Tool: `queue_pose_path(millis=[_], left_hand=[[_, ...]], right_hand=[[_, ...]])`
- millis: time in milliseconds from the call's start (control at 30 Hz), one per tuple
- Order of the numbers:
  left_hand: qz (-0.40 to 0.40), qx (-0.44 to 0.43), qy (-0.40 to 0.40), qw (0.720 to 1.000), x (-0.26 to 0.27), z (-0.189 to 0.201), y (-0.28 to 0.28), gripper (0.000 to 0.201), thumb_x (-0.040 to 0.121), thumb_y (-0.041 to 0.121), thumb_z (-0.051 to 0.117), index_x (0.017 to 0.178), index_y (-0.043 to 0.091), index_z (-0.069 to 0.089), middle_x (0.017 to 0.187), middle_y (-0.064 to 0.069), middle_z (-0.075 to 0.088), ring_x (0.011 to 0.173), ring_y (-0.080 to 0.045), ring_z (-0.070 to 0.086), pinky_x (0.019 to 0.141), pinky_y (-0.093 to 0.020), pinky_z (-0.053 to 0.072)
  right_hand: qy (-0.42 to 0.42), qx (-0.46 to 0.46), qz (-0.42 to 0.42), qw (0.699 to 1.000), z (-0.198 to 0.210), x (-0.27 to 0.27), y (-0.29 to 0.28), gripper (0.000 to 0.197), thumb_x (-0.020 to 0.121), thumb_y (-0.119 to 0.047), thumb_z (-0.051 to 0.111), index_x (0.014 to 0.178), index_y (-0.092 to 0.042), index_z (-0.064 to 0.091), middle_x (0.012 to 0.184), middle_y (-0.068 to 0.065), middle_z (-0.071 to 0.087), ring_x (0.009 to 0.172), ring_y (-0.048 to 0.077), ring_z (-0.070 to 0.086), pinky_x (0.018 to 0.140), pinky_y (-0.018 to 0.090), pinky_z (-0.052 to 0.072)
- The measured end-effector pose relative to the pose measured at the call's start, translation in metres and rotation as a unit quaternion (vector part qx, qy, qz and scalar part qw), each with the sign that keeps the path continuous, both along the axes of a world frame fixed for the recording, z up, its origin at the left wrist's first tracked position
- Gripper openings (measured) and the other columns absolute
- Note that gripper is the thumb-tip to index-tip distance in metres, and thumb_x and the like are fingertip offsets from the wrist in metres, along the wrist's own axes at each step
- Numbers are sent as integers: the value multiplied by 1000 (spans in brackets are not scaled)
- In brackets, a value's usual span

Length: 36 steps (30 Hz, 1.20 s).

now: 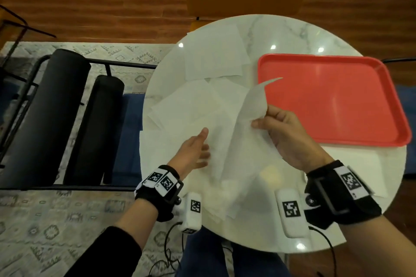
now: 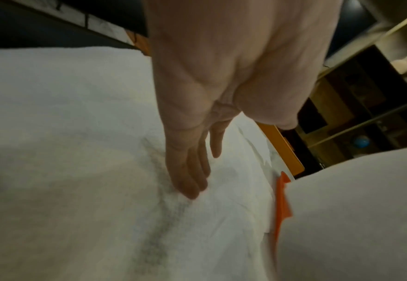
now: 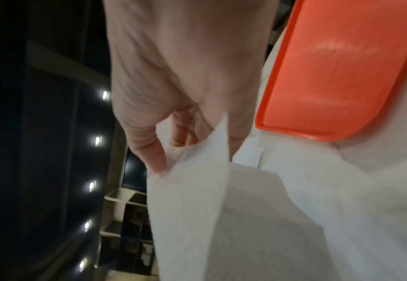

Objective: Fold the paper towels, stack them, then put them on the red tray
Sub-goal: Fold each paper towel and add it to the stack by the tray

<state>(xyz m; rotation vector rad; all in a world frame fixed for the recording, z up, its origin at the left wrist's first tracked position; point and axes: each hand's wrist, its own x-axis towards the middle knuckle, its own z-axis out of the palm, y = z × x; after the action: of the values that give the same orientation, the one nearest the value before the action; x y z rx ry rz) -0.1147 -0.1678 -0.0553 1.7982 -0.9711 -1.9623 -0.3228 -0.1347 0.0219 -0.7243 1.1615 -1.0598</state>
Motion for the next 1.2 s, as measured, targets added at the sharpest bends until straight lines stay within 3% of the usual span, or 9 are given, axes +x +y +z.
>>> queue_pose_path(millis=[100, 300, 400, 500, 700, 867, 967, 1067, 1200], left_hand=[[4, 57, 52, 997, -7, 8, 0, 76, 84, 72, 33, 130, 14, 50, 121, -12, 62, 103, -26, 64, 80, -39, 55], [16, 89, 163, 983, -11, 32, -13, 77, 79, 78, 29, 119, 20, 61, 115, -9, 68, 100, -25, 66, 81, -36, 55], [61, 18, 199, 978, -8, 36, -19, 48, 82, 40, 63, 120, 12, 62, 116, -10, 68, 100, -21, 67, 88, -36, 54], [78, -51, 196, 976, 1, 40, -26, 27, 86, 11, 64, 112, 7, 65, 105, -10, 72, 90, -20, 70, 78, -31, 58], [21, -146, 89, 985, 41, 29, -40, 23, 84, 5, 66, 107, 4, 68, 100, -9, 73, 90, -18, 70, 77, -28, 58], [-19, -231, -53, 971, 65, -3, -45, 24, 82, 2, 69, 104, 11, 70, 72, 23, 71, 72, 11, 64, 67, -8, 47], [-20, -265, -127, 956, 70, -22, -46, 26, 80, 1, 70, 106, 3, 70, 81, 13, 70, 73, 9, 63, 68, -1, 45], [-83, -301, -180, 933, 75, -37, -45, 27, 82, -10, 61, 101, 7, 72, 103, -1, 67, 92, -11, 62, 83, -9, 48], [-170, -355, -222, 892, 85, -48, -41, 45, 87, -16, 41, 100, 11, 74, 119, -5, 64, 111, -16, 57, 95, -15, 39]], right_hand=[[-90, 6, -67, 994, 5, -2, -5, 23, 81, 6, 50, 74, -10, 64, 77, 1, 66, 71, 13, 65, 65, 22, 54], [-160, 56, -124, 978, -13, -20, 2, 10, 75, -3, 48, 78, -12, 53, 87, 1, 56, 82, 14, 56, 75, 23, 51], [-150, 65, -100, 982, -20, -25, 8, 21, 80, -1, 42, 93, -9, 56, 97, 5, 60, 88, 16, 60, 81, 29, 51], [-112, 59, -87, 988, -23, -29, 9, 25, 88, -3, 40, 98, -5, 63, 93, 5, 69, 82, 16, 66, 73, 27, 56], [69, 32, -47, 996, -48, -29, -7, 25, 86, -2, 62, 111, -4, 66, 104, 9, 73, 89, 20, 70, 75, 29, 57], [249, 5, -30, 968, -86, -9, -25, 18, 80, 2, 70, 93, -10, 74, 78, -7, 74, 72, 9, 67, 70, 26, 53], [330, 5, -34, 944, -107, 0, -28, 26, 75, -1, 75, 85, -25, 75, 92, 12, 73, 88, 35, 67, 81, 41, 56], [398, -18, -9, 917, -118, 1, -23, 30, 78, 13, 61, 89, -12, 75, 93, 7, 64, 86, 23, 62, 72, 12, 48], [425, -26, 7, 905, -119, -3, -15, 34, 85, 10, 52, 94, -13, 75, 99, 5, 61, 74, 2, 52, 70, 2, 39]])
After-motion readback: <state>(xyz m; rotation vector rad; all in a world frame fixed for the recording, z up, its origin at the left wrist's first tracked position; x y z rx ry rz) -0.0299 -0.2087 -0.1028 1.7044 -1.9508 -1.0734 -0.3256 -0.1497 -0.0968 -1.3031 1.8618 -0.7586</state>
